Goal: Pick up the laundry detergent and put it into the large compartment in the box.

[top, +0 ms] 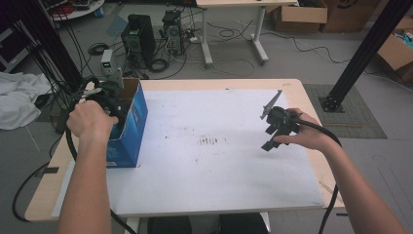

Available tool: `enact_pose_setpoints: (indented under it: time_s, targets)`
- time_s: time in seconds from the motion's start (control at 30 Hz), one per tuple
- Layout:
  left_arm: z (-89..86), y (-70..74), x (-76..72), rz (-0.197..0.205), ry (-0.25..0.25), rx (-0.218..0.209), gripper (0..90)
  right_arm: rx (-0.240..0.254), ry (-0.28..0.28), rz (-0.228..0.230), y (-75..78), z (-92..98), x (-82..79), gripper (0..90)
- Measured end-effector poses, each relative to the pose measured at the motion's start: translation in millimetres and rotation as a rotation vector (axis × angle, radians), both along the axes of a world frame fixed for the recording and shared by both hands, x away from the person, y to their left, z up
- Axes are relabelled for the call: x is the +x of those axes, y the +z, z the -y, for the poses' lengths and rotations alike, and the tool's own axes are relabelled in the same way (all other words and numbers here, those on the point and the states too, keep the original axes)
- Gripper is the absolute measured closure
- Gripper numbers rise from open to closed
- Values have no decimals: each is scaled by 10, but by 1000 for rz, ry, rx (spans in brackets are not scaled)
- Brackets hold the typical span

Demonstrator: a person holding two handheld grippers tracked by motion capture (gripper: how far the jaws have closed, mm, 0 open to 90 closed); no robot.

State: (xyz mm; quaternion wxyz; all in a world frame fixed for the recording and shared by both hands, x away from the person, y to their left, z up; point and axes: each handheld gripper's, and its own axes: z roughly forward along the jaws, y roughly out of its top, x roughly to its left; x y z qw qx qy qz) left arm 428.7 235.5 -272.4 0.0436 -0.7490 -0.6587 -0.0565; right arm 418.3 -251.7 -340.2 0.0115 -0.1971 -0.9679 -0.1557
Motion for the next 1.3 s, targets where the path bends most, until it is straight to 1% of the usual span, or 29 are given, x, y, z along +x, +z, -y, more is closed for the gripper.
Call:
enact_pose_setpoints:
  time_s: [0.4,0.6,0.93,1.07,1.1,1.2,1.23,1.27,1.3]
  targets:
    - [17,1,-3,-1,-1,9,368,1,3,-1,2,4,3,234]
    - [12,3,-4,-2,-3,6,367,0,0,-3,1,11,0,233]
    - [5,17,-12,12,-2,5,363,2,1,-2,-7,11,0,233]
    - [20,58,-26,19,-10,9,346,0,-2,-2,-1,9,-1,234]
    - [18,75,-29,23,-17,10,329,-1,0,-2,0,7,-1,233]
    - [9,135,-49,34,-9,4,306,2,3,-1,5,-1,-5,234]
    - [1,151,-53,36,-16,4,302,2,2,-1,6,-2,-5,234]
    - [-6,195,-68,46,-13,-1,294,2,4,1,8,-4,-5,233]
    - [-6,195,-68,46,-13,-1,292,1,3,2,11,-6,-7,233]
